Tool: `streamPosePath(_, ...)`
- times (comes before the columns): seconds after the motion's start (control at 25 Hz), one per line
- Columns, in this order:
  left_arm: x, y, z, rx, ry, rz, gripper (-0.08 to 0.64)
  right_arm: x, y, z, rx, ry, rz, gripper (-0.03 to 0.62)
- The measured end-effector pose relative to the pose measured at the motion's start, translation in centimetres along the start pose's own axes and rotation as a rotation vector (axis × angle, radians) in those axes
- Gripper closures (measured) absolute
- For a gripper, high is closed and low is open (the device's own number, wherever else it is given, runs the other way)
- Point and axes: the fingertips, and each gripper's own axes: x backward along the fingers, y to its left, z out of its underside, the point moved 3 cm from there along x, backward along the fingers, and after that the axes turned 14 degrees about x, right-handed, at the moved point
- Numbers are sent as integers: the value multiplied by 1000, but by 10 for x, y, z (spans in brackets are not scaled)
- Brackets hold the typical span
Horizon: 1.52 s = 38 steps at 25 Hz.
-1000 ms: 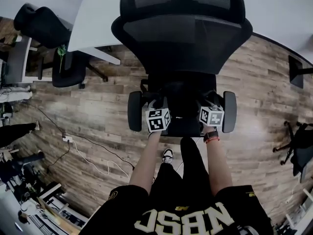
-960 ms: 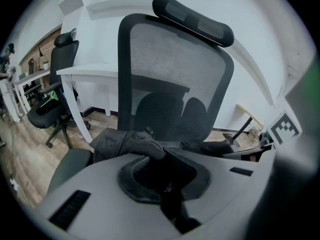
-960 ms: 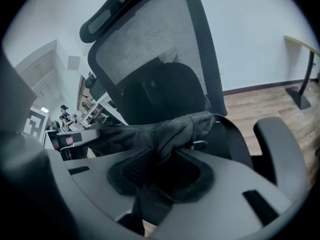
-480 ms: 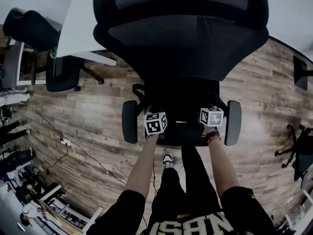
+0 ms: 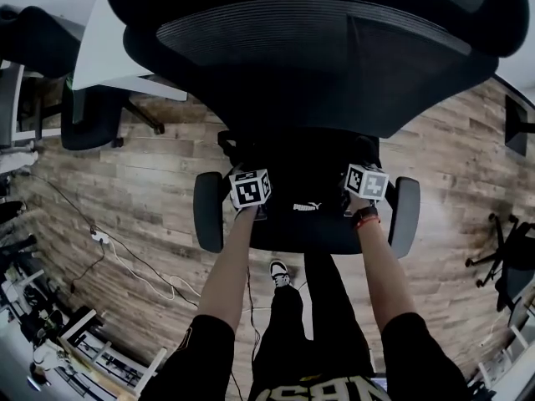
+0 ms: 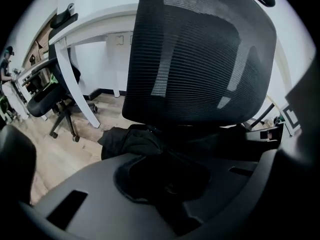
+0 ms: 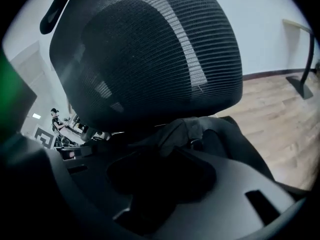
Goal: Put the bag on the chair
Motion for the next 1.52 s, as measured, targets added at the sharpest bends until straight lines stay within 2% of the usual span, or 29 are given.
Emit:
streamPosePath(0.12,-15,9,-2,-9,-5,-8,524,-10,-10,-1,5,2,15,439)
streamPosePath(0.16,-18,11,-2,-17,-1,-7,497,-13,-11,-1,6,3,12,438)
streamPosePath(0.24,-24,11,-1,-41,20,5,322,-16,-12,-3,4,0,3,430)
streamPosePath(0.4,-21,2,4,-53,43,25,245,-11,-9,-5,27,-5,-16,377)
streamPosePath(0.48,-14,-2,6,-26,55,31,222,-4,-5,-6,64,-3,-17,317)
streamPosePath(0.72,16,-6,19,10,89,14,207,29,10,-11,103,-37,48,302)
streamPosePath(0.96,47,-17,37,22,126,40,206,60,49,3,102,-72,8,302)
streamPosePath(1.16,99,-36,27,-16,23,83,207,99,78,13,100,-120,2,302)
streamPosePath(1.36,158,-58,16,-18,-91,151,207,148,103,2,201,-187,34,302)
streamPosePath(1.52,208,-77,13,-33,-170,201,208,194,124,-11,229,-262,39,302)
